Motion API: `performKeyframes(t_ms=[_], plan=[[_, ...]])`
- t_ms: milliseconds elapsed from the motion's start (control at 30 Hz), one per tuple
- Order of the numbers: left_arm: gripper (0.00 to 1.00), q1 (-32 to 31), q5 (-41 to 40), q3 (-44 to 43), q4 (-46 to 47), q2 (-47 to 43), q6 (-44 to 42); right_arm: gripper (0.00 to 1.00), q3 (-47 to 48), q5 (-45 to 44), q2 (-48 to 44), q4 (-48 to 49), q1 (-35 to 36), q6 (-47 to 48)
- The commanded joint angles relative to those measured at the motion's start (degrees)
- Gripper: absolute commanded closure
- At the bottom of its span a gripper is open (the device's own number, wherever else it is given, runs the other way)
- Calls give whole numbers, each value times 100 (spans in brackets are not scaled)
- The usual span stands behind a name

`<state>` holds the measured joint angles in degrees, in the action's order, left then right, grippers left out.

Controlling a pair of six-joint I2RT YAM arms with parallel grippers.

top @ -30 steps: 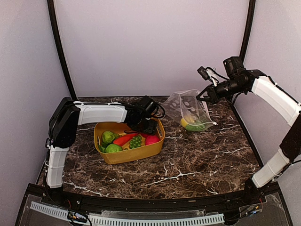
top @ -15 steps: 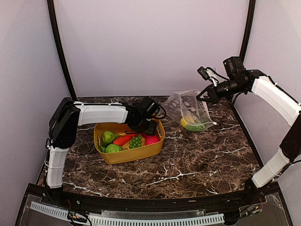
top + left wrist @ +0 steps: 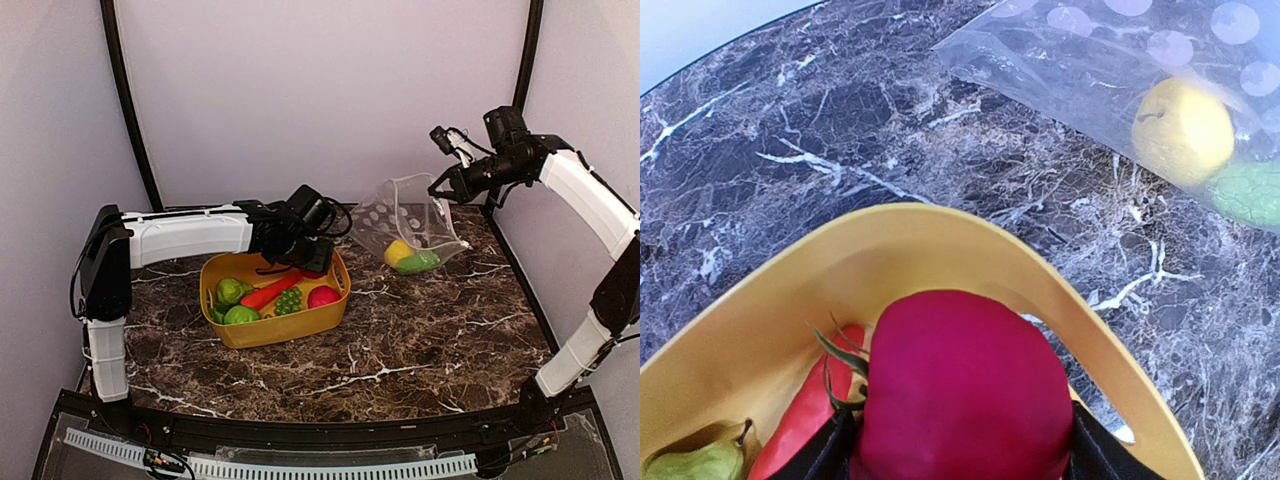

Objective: Place the food in the zip-top bag and seal the zipper
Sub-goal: Pick up the fake vegetable from the bin, then place the fake vegetable in the zipper food storage bag.

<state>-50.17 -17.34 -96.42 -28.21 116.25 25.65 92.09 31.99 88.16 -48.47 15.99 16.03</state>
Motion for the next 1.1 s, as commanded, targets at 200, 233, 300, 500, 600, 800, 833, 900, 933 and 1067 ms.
performKeyframes(t_ms=[200,233,300,500,600,800,833,900,933,1067], plan=[[53,-58,-203,633,140,-1108,-69,100,1352,-1021,127,-99,-949,108],[53,-65,-197,658,171,-1169,-73,100,1195,-948,97,-93,-884,92],[54,-96,-146,709,317,-1278,-112,100,881,-839,64,-110,-605,130],[56,-263,539,1065,1690,-1706,-495,100,129,-229,215,-178,122,98],[57,-379,869,1373,2375,-1909,-604,100,118,3,354,-194,287,89],[57,-681,1679,1942,4043,-2241,-1266,100,361,376,558,-284,390,-26],[57,-709,1947,1956,4286,-2226,-1289,100,383,437,576,-293,408,-48],[57,-731,2217,1898,4505,-2138,-1269,100,420,556,611,-313,430,-100],[58,-740,2343,1798,4542,-2037,-1267,100,439,619,626,-327,439,-127],[57,-797,2508,1429,4640,-1642,-1323,100,561,871,662,-414,440,-228]])
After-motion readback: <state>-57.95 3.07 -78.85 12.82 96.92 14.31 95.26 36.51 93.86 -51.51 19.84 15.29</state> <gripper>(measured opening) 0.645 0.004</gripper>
